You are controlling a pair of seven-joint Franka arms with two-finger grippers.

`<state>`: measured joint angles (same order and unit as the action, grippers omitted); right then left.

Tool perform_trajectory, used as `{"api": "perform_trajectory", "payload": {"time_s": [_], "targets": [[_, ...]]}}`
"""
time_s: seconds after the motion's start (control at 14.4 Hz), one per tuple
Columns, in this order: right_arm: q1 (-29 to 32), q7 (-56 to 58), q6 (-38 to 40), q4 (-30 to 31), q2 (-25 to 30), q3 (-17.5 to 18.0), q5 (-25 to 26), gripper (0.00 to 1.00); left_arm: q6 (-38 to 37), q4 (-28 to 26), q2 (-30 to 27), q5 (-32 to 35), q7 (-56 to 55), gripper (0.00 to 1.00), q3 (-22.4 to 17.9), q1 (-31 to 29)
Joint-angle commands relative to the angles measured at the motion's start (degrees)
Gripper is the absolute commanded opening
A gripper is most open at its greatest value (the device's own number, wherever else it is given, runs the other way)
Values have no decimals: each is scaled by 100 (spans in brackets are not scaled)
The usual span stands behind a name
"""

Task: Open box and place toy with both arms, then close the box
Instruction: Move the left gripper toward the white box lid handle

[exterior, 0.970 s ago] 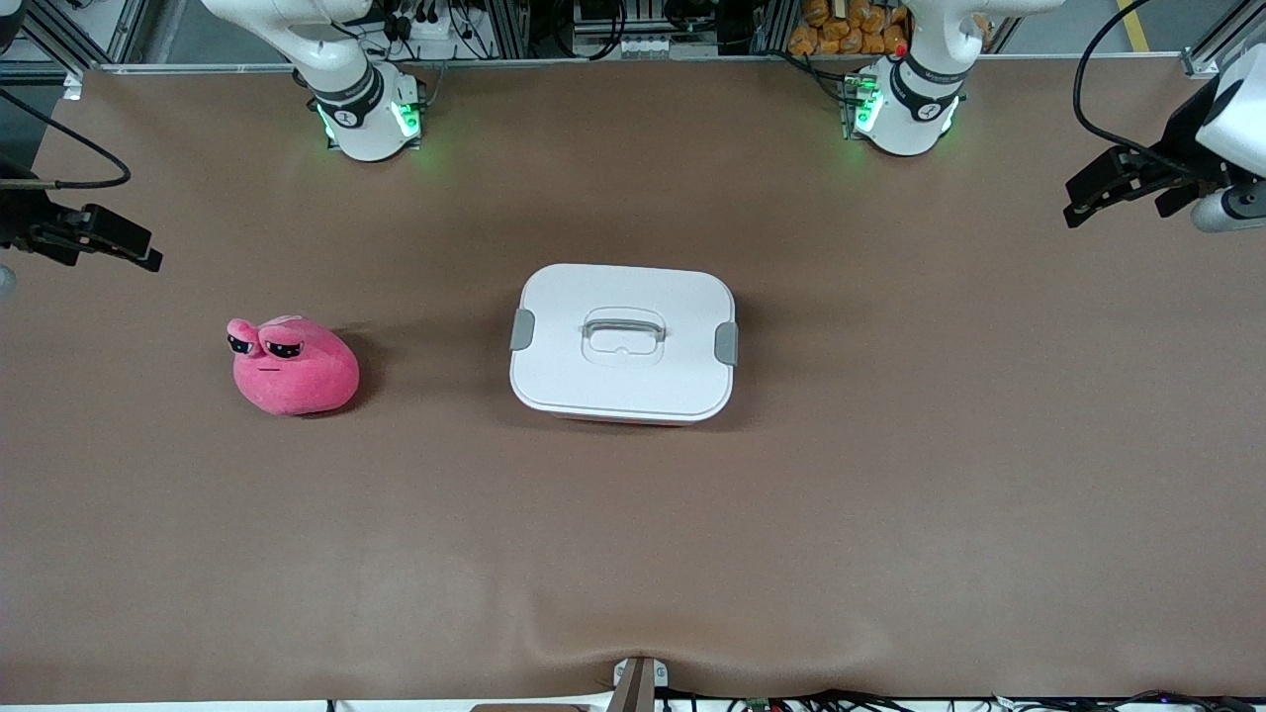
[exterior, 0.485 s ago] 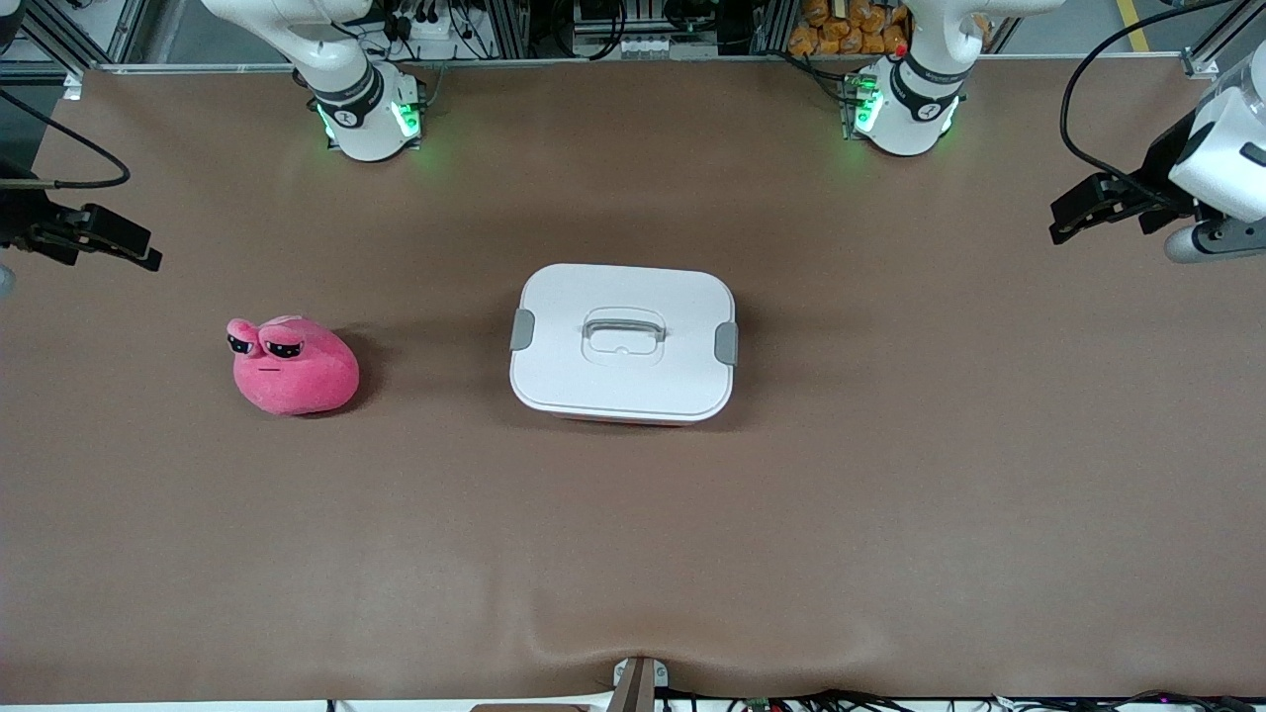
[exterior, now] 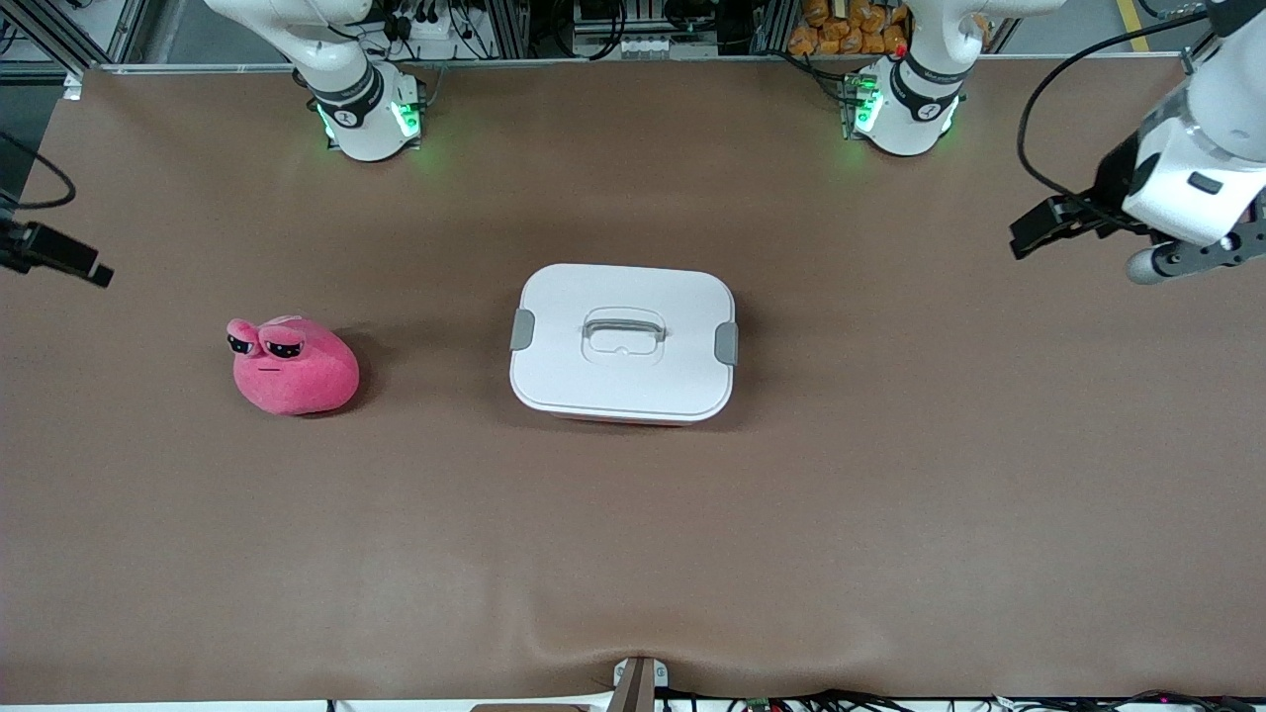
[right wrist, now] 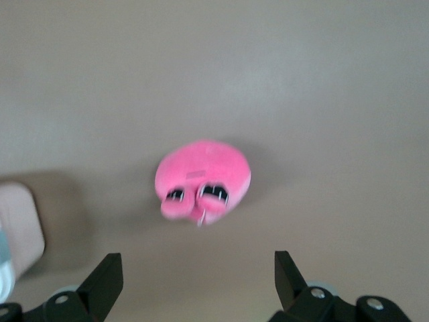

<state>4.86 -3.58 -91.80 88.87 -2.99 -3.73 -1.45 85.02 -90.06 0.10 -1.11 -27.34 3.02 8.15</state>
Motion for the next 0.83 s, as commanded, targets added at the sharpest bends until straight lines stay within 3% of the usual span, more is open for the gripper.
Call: {"api": "perform_trajectory", "payload": {"time_s": [0.0, 0.14, 0.35, 0.55, 0.76], "targets": [[-11, -38, -897, -98, -526, 65, 48, 100, 110, 146, 200, -153, -770, 100, 233, 28], [33, -29, -1357, -98, -659, 65, 48, 100, 242, 155, 297, -153, -1428, 100, 514, 29], [-54, -29, -1454, -98, -869, 74, 31, 100, 593, 146, 447, -135, -2360, 100, 884, 46], [-545, -29, -2033, -90, -1089, 83, 57, 100, 848, 155, 736, -100, -3510, 100, 1270, 90], [-671, -47, -2009, -46, -1169, 83, 92, 100, 1226, 155, 1000, -74, -4777, 100, 1359, 501]]}}
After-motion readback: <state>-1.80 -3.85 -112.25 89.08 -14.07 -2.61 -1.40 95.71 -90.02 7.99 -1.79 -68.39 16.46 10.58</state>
